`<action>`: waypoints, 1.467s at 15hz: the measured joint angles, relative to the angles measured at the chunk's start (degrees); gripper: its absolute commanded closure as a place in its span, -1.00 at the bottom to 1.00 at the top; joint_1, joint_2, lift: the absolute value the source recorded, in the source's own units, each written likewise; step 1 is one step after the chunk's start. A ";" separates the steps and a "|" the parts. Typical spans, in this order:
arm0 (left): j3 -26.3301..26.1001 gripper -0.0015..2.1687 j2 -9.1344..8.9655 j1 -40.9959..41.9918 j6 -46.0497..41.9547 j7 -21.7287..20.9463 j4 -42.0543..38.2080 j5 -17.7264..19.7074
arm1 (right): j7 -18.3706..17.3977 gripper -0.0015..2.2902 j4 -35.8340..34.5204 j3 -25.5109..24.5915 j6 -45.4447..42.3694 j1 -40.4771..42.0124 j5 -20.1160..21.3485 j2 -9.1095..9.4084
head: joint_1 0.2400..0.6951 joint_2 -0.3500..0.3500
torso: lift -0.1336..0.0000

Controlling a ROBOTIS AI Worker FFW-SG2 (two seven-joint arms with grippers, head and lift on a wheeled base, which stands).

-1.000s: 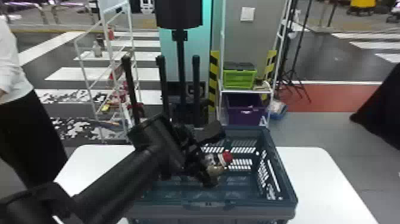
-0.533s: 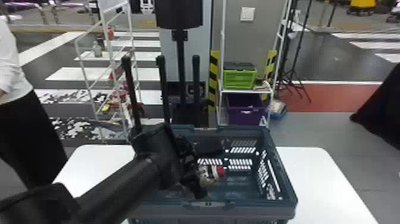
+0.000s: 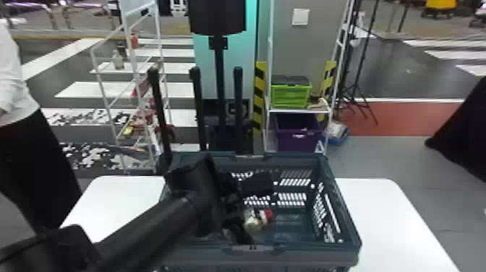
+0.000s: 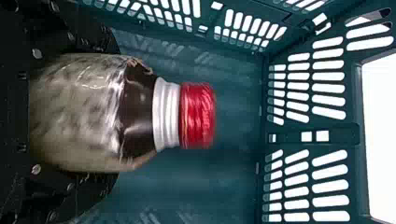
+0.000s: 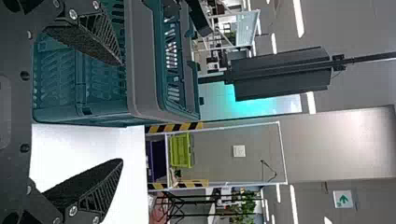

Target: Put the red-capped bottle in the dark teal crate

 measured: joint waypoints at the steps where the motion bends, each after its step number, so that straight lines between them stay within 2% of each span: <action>1: 0.06 -1.00 0.03 0.00 0.05 0.16 -0.14 0.04 | -0.01 -0.87 0.00 -0.03 0.00 0.03 0.00 0.00 | 0.14 0.00 | 1.00; 5: 0.57 -0.98 0.63 -0.07 1.19 0.47 -2.01 0.07 | -0.01 -0.87 0.14 -0.18 0.00 0.02 -0.08 0.00 | 0.14 0.00 | 1.00; 8: 3.05 -0.97 2.23 0.11 6.60 -0.78 -7.87 0.13 | -0.01 -0.87 0.14 -0.25 0.00 -0.02 -0.19 0.00 | 0.14 0.00 | 1.00; 11: 9.40 -0.97 5.11 1.78 15.38 -1.63 -17.97 0.30 | -0.01 -0.87 0.16 -0.37 0.00 0.05 -0.26 0.07 | 0.14 0.00 | 1.00; 13: 15.56 -0.97 8.69 5.06 23.63 -0.51 -29.07 0.52 | -0.01 -0.87 0.15 -0.48 0.03 0.08 -0.27 0.15 | 0.14 0.00 | 1.00; 14: 19.12 -0.97 10.32 7.27 27.14 1.23 -34.62 0.99 | -0.01 -0.87 0.08 -0.53 0.10 0.11 -0.27 0.16 | 0.14 0.00 | 1.00; 15: 24.01 -0.97 12.29 10.61 30.97 4.81 -41.89 2.40 | -0.01 -0.87 -0.07 -0.60 0.19 0.20 -0.27 0.17 | 0.14 0.00 | 1.00; 17: 34.13 -0.97 15.21 19.11 35.36 14.17 -56.15 7.32 | -0.01 -0.87 -0.35 -0.83 0.34 0.42 -0.26 0.15 | 0.14 0.00 | 1.00; 18: 39.68 -0.98 16.02 24.55 37.23 19.32 -63.53 10.51 | -0.01 -0.87 -0.44 -0.92 0.42 0.47 -0.26 0.10 | 0.14 0.00 | 1.00; 21: 50.46 -0.98 16.67 41.45 40.56 31.51 -82.60 14.50 | -0.01 -0.87 -0.52 -0.87 1.41 0.04 -0.18 -0.18 | 0.14 0.00 | 1.00; 22: 53.67 -0.98 15.81 48.25 38.23 36.33 -87.68 15.31 | -0.01 -0.87 -0.54 -0.69 1.94 -0.24 -0.18 -0.37 | 0.14 0.00 | 1.00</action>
